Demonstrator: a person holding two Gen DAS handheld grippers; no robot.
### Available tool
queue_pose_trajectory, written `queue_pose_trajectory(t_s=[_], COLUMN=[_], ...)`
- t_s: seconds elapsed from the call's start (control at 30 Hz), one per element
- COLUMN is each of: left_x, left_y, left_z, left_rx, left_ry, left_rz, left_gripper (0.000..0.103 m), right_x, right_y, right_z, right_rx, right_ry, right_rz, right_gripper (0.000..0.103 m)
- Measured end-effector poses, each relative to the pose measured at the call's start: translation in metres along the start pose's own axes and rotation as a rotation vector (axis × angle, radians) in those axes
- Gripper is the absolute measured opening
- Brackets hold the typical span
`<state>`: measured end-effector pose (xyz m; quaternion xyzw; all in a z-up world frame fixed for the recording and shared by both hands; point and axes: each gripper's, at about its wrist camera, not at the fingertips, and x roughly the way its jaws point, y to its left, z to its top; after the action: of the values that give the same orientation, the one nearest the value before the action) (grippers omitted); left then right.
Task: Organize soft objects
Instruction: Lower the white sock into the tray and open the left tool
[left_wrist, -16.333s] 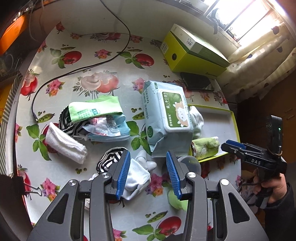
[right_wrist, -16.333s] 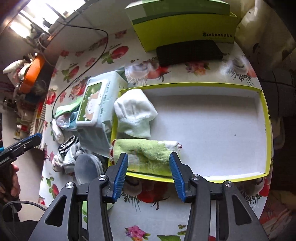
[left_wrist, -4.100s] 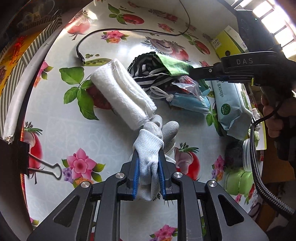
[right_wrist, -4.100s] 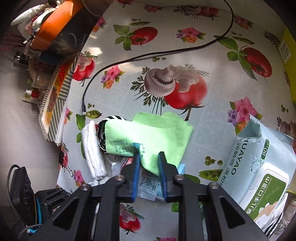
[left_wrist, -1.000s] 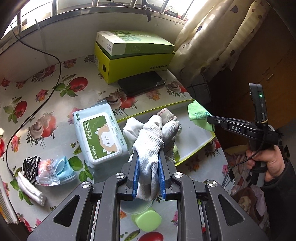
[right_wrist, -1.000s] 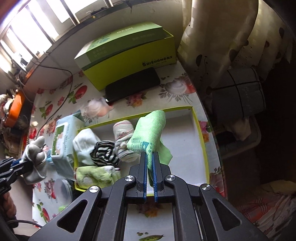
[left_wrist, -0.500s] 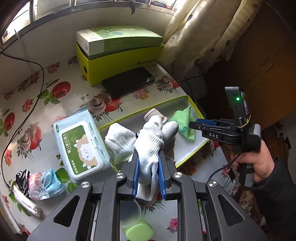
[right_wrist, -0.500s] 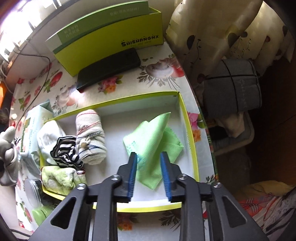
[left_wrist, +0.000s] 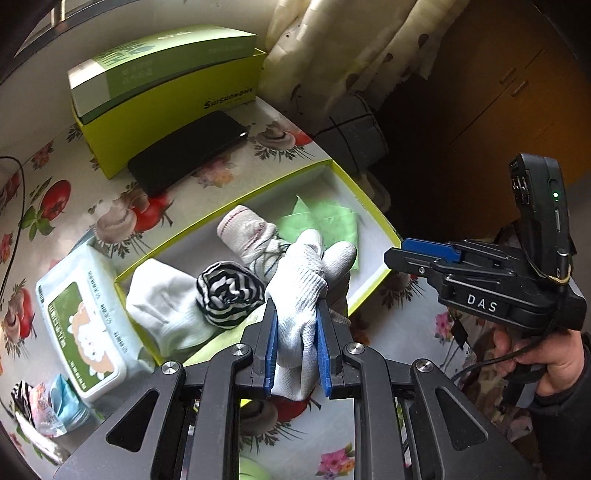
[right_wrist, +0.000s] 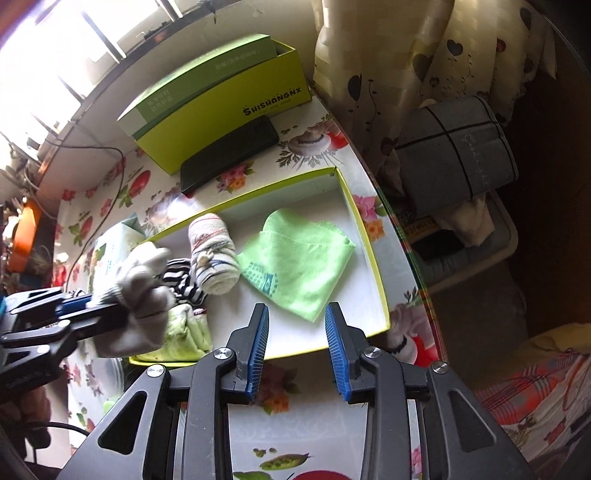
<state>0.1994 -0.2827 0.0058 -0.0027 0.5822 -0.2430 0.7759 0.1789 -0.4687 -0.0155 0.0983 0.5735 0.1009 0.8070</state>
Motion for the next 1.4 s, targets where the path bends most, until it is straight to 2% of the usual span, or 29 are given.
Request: queue_pose_trajectory(t_s=[0.27, 0.37, 0.47, 0.6, 0.97, 1.13, 1.4], left_x=[0.037, 0.05, 0.058, 0.049, 0.009, -0.006, -0.031], left_y=[-0.019, -0.022, -0.019, -0.012, 0.025, 0.034, 0.044], left_z=[0.016, 0.02, 0.02, 0.019, -0.003, -0.016, -0.029], left_rx=[0.084, 0.107, 0.089, 0.068, -0.083, -0.125, -0.179], left_ry=[0.038, 0.063, 0.089, 0.059, 0.044, 0.031, -0.009], left_rz=[-0.012, -0.012, -0.018, -0.029, -0.026, -0.013, -0.009], left_gripper=[0.02, 0.024, 0.029, 0.036, 0.036, 0.036, 0.036], right_x=[-0.005, -0.006, -0.006, -0.005, 0.013, 0.037, 0.013], right_y=[-0.004, -0.007, -0.007, -0.002, 0.038, 0.051, 0.064], right_z=[-0.011, -0.011, -0.012, -0.013, -0.01, -0.013, -0.007], right_rx=[0.023, 0.033, 0.033, 0.023, -0.06, -0.097, -0.122], right_ry=[0.0, 0.002, 0.004, 0.008, 0.043, 0.109, 0.072], right_rz=[0.011, 0.008, 0.01, 0.022, 0.085, 0.041, 0.023], right_gripper=[0.031, 0.031, 0.031, 0.031, 0.031, 0.031, 0.031])
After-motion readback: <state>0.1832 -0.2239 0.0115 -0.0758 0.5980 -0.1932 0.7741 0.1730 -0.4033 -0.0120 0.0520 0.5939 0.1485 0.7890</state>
